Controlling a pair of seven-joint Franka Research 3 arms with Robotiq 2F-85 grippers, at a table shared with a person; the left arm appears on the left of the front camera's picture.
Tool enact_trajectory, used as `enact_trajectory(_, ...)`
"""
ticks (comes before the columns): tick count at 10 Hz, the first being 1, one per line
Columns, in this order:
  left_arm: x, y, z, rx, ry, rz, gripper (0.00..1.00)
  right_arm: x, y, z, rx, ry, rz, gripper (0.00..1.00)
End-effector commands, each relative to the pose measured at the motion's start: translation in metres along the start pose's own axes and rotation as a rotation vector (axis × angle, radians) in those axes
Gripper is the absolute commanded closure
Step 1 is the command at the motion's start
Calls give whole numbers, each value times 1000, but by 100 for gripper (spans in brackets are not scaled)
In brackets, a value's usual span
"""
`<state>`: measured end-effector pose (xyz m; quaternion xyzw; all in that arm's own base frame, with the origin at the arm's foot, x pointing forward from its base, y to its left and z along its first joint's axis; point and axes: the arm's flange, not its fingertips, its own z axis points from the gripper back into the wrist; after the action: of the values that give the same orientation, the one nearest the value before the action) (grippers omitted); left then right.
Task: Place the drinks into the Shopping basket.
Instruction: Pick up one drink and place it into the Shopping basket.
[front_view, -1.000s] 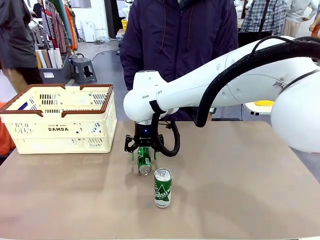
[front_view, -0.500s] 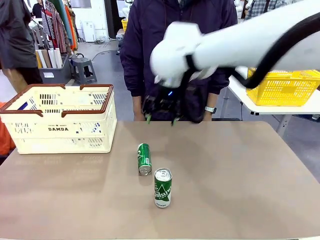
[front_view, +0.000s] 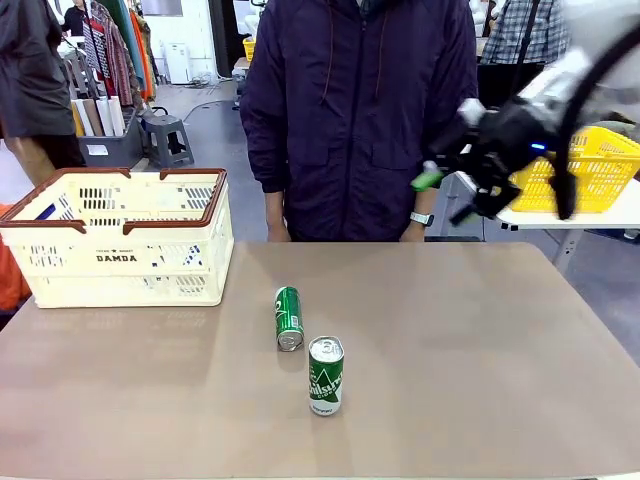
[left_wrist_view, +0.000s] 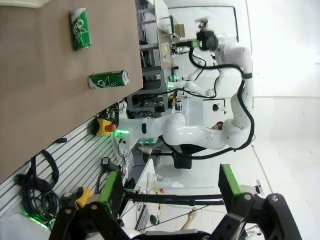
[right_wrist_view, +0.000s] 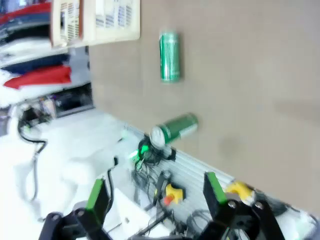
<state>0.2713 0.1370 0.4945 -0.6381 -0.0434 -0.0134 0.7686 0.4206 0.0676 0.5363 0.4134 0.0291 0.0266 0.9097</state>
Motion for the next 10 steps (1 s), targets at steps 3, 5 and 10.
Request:
enact_trajectory(3,-1,-3,-1,-18,-8,-3,0,-154,-82,56,161,-193,-131,0)
enact_trajectory(5,-1,-3,-1,-18,-8,-3,0,-221,-146,54,338,-318,-129,0)
enact_trajectory(10,-1,-3,-1,-18,-8,-3,0,-225,-166,123,426,-398,-167,0)
